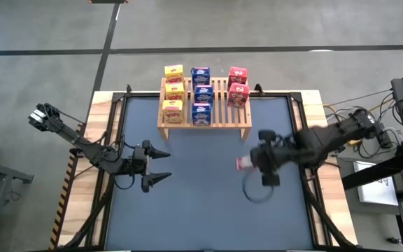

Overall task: Stack cereal on shelf
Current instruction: Put the red cereal box on the shelf aligned with the other red cereal box

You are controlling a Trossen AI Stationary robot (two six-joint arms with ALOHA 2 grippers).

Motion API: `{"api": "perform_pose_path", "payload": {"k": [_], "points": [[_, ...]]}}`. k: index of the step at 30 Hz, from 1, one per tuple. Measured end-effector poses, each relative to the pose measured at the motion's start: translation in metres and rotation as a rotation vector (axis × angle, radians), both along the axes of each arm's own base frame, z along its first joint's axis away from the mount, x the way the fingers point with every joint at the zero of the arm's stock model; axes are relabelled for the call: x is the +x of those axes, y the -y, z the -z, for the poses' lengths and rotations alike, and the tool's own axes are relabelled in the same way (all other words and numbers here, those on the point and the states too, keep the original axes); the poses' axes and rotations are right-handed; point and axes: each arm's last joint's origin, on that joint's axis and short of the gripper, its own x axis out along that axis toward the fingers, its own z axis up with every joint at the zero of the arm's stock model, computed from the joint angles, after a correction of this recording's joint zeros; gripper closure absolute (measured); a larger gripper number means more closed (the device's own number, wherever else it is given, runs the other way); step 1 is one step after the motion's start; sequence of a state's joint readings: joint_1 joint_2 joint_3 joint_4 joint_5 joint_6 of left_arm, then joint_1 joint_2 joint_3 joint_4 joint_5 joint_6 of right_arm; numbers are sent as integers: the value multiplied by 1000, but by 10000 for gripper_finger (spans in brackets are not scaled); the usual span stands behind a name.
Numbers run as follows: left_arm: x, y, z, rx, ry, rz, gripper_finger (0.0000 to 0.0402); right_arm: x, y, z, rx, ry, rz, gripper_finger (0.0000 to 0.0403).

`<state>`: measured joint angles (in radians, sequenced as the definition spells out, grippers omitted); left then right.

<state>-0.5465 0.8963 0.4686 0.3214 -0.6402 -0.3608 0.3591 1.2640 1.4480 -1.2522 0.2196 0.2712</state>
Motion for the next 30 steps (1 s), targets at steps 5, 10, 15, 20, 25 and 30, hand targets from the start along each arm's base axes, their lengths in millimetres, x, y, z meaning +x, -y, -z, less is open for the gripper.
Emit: {"api": "perform_pose_path", "payload": {"k": [5,10,15,20,25,30], "points": [[0,0,0,0,0,3,43,12,42,-19,-48,66,21,264],[0,0,0,0,0,4,43,15,77,-30,-57,94,29,264],[0,0,0,3,-1,4,43,13,104,-34,-101,97,62,264],[0,0,0,4,-1,4,43,12,126,-34,-142,83,86,264],[1,0,1,6,-4,4,43,10,139,-33,-174,65,87,264],[5,3,6,22,-31,4,43,15,148,-40,-172,54,77,264]]}}
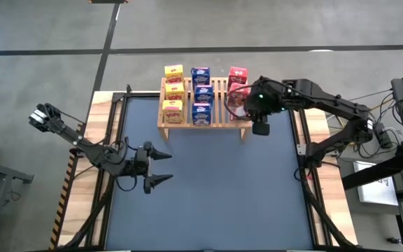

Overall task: Stack cereal on shelf
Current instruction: Put the red cereal box on the shelf aligned with the other red cereal box

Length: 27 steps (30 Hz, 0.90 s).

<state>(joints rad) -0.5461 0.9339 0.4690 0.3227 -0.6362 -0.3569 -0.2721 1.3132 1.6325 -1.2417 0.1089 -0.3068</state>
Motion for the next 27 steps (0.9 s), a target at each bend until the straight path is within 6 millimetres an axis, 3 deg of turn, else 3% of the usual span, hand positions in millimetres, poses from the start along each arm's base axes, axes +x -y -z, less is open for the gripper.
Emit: {"api": "perform_pose_path", "payload": {"k": [12,18,27], "points": [[6,3,1,-18,24,2,43,48,25,2,67,-205,-4,264],[0,0,-11,-37,71,28,43,62,39,-3,75,-245,8,264],[0,1,-9,-9,62,30,43,69,46,-10,114,-198,-7,264]]}}
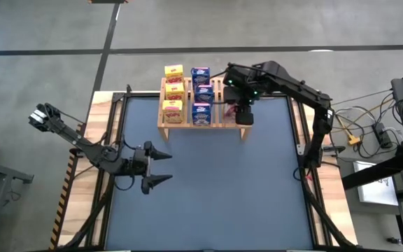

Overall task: Stack cereal on shelf
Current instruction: Put the red cereal box on the shelf aligned with the other red cereal box

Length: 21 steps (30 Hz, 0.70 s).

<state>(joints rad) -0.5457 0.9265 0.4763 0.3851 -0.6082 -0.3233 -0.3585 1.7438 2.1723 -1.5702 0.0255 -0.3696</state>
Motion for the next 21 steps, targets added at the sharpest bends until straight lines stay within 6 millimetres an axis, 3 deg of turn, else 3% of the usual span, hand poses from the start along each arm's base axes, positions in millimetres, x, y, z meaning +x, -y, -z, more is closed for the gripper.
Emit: {"api": "perform_pose_path", "payload": {"k": [8,21], "points": [[0,0,1,1,-2,0,43,-4,11,0,9,2,41,264],[1,0,1,-2,-4,0,43,-8,8,5,75,-1,53,264]]}}
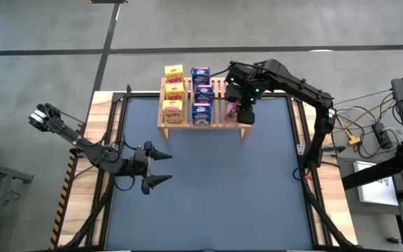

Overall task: Stack cereal on shelf
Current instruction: Put the red cereal box on the shelf aligned with the other red cereal box

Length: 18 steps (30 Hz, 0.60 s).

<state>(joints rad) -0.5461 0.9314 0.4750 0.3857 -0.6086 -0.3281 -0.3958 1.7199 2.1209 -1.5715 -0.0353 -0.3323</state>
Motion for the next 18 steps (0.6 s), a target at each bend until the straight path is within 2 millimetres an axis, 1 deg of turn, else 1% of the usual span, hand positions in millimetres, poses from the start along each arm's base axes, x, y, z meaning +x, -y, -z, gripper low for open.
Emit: {"api": "perform_pose_path", "payload": {"k": [6,10,14,18], "points": [[0,0,0,-11,1,-1,43,-20,-8,-10,-12,21,-8,264],[0,0,0,-19,6,-1,43,-29,-11,-13,-14,31,-5,264],[0,0,0,-29,7,-2,43,-30,-11,-12,5,30,-5,264],[0,0,-1,-35,10,-3,43,-26,-9,-1,20,-8,-4,264]]}}
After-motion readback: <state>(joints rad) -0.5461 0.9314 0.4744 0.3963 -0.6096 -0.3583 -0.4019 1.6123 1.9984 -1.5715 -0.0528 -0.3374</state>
